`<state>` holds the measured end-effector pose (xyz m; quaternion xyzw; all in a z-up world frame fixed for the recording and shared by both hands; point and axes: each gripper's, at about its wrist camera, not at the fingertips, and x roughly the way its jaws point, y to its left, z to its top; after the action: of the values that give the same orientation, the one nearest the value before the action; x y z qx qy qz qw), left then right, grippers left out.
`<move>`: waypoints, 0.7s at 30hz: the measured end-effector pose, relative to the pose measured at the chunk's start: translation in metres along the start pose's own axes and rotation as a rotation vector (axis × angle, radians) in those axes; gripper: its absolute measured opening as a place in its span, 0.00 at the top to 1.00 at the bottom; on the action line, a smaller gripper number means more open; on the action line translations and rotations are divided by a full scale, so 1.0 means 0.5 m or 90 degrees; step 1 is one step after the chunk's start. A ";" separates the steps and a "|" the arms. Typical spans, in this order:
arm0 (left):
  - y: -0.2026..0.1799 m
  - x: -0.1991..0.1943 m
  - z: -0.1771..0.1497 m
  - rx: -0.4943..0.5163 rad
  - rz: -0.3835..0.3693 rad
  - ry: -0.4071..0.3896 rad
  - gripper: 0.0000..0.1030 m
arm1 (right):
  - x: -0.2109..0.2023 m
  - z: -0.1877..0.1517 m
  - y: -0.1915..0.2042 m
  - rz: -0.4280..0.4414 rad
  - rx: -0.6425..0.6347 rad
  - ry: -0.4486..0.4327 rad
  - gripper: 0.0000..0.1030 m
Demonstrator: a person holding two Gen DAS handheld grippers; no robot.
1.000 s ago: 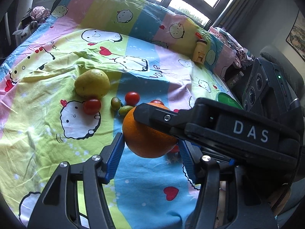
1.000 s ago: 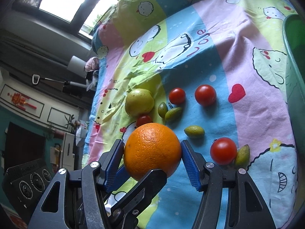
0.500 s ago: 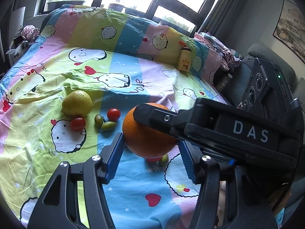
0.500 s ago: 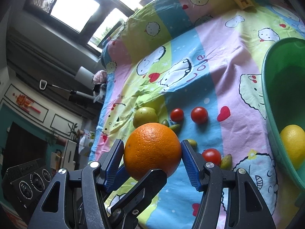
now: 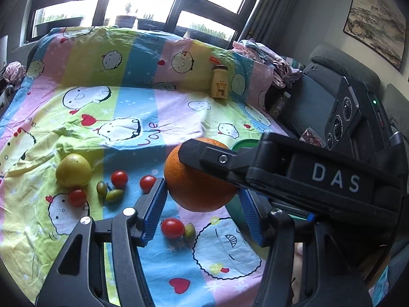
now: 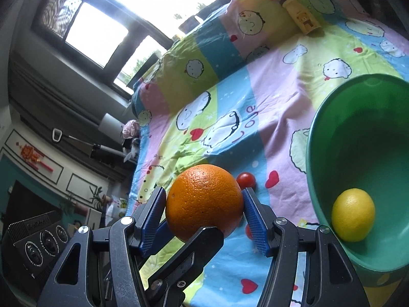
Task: Organize fruits
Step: 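Lift and carry the orange with the right tool toward the green basin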
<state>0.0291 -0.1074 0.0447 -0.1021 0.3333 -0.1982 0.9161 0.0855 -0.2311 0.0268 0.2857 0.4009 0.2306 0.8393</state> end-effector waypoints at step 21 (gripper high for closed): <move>-0.129 0.125 0.052 0.098 -0.118 0.031 0.44 | -0.120 0.065 -0.122 -0.057 0.098 -0.125 0.38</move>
<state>0.0708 -0.1910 0.0492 -0.0572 0.3285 -0.3093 0.8906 0.0871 -0.3224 0.0355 0.3520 0.3457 0.1326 0.8597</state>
